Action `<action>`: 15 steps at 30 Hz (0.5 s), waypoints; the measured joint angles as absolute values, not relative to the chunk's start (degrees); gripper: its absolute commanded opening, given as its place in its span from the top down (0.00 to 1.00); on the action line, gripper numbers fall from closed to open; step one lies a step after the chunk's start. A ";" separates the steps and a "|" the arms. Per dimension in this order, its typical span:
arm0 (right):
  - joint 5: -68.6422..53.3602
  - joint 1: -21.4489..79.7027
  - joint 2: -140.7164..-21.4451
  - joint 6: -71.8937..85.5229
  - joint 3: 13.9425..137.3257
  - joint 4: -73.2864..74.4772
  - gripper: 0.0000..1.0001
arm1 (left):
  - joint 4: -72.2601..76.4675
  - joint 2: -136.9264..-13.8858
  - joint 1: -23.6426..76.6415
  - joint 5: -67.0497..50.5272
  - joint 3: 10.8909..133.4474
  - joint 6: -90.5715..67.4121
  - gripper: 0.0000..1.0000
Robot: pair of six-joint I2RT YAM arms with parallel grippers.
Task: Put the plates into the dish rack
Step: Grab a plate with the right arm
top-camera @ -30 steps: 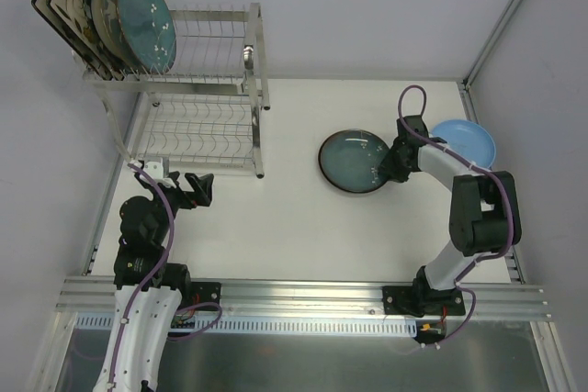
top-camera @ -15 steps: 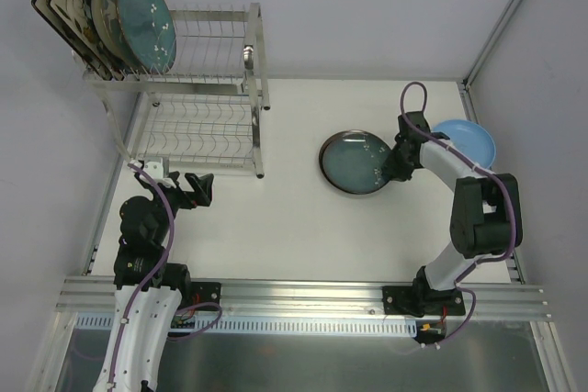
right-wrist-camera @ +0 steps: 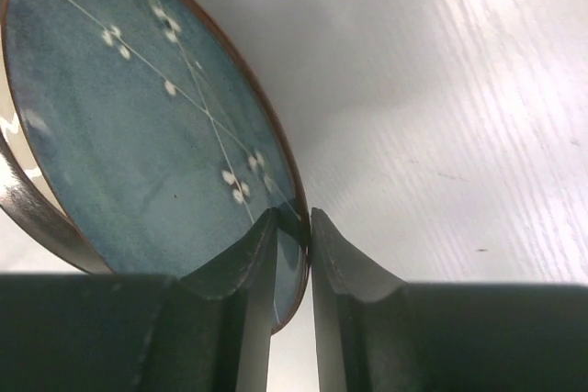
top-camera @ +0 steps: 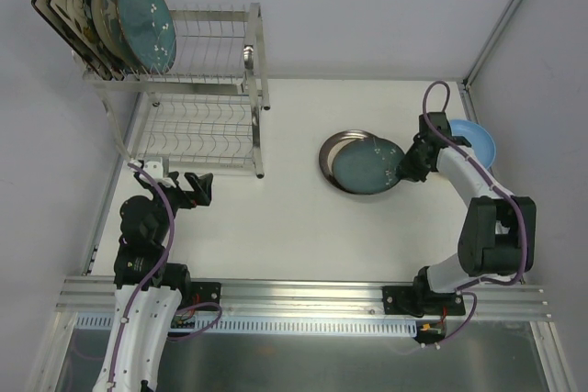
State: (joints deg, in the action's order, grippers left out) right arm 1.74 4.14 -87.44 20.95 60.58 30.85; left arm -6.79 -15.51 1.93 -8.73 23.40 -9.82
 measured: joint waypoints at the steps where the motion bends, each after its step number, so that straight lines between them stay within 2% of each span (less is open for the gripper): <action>1: 1.28 3.49 -86.67 20.75 59.81 30.83 0.99 | -6.81 -15.62 1.93 -8.73 23.40 -9.82 0.01; 13: -4.54 -0.03 -80.95 20.82 49.84 24.40 0.97 | -6.79 -16.60 2.70 -8.78 23.40 -9.82 0.01; 15: -5.32 -0.03 -80.90 20.91 49.08 22.90 0.99 | -6.79 -16.78 2.70 -8.82 23.40 -9.82 0.01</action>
